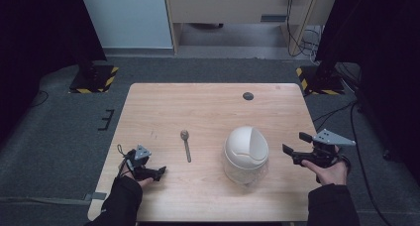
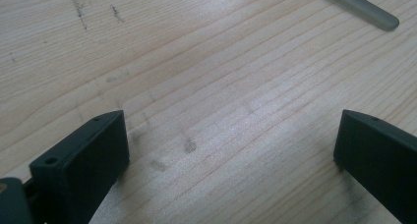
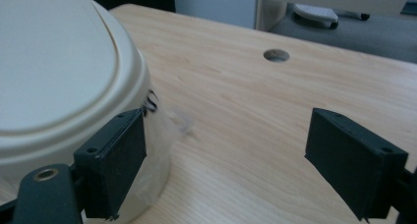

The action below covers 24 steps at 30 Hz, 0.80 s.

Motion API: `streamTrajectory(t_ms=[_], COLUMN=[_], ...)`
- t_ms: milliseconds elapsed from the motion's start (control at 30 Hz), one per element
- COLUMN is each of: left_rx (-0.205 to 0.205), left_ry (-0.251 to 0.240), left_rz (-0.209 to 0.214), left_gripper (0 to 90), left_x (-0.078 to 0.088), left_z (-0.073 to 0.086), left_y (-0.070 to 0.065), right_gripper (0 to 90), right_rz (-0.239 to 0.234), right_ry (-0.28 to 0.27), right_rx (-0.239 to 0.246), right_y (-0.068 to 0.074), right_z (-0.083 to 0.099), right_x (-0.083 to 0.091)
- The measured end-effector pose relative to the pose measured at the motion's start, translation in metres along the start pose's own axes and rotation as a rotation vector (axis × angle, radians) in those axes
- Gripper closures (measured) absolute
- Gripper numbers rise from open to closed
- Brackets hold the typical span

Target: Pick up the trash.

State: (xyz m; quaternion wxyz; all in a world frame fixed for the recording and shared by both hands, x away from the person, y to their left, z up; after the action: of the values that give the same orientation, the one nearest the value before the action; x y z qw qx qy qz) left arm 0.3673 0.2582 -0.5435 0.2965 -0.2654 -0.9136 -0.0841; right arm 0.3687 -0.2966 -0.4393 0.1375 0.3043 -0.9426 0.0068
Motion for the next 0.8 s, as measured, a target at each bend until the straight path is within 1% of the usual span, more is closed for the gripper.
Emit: streamTrajectory(t_ms=[133,200,267,367,433,600,633,700,733,800], left_rx=[0.000,0.000,0.000,0.001,0.001,0.001,0.001,0.001,0.001,0.001], left_ry=[0.000,0.000,0.001,-0.001,-0.001,-0.001,-0.001,-0.001,-0.001,-0.001], left_rz=[0.000,0.000,-0.002,-0.002,-0.002,-0.002,-0.002,-0.002,-0.002,-0.002], left_gripper=[0.0,0.0,0.0,0.0,0.0,0.0,0.0,0.0,0.0,0.0], left_x=[0.000,0.000,0.000,0.000,0.000,0.000,0.000,0.000,0.000,0.000], left_z=[0.000,0.000,0.000,0.000,0.000,0.000,0.000,0.000,0.000,0.000], left_y=[0.000,0.000,0.000,0.000,0.000,0.000,0.000,0.000,0.000,0.000], right_gripper=[15.0,15.0,15.0,15.0,14.9,14.6,14.7,15.0,15.2,15.3], right_rz=[-0.019,-0.033,-0.054,-0.082,-0.106,-0.171,-0.185,-0.218,-0.233,-0.245], right_ry=[-0.041,-0.055,-0.068,-0.087,-0.096,-0.094,-0.094,-0.107,-0.103,-0.094], right_rx=[0.002,0.010,0.017,0.011,0.023,0.036,0.032,0.008,0.005,0.007], right_y=[0.009,0.015,0.020,0.029,0.037,0.055,0.059,0.066,0.069,0.074], right_z=[-0.015,-0.022,-0.027,-0.034,-0.038,-0.042,-0.042,-0.040,-0.039,-0.035], right_x=[0.004,0.005,0.006,0.007,0.005,-0.001,-0.002,-0.006,-0.009,-0.013])
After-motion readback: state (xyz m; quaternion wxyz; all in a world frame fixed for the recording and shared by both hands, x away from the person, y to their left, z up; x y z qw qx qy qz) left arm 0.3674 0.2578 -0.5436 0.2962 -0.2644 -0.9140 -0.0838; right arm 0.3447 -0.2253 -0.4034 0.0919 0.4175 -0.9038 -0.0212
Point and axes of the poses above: each handheld gripper's, and its own axes: x roughly backward along the jaws, z roughly out of its underside, y roughly to its left, the point moved 1 cm from there along -x, roughly forward along the jaws, and after that the axes turned 10 degrees about -y, right-handed, at the moved point
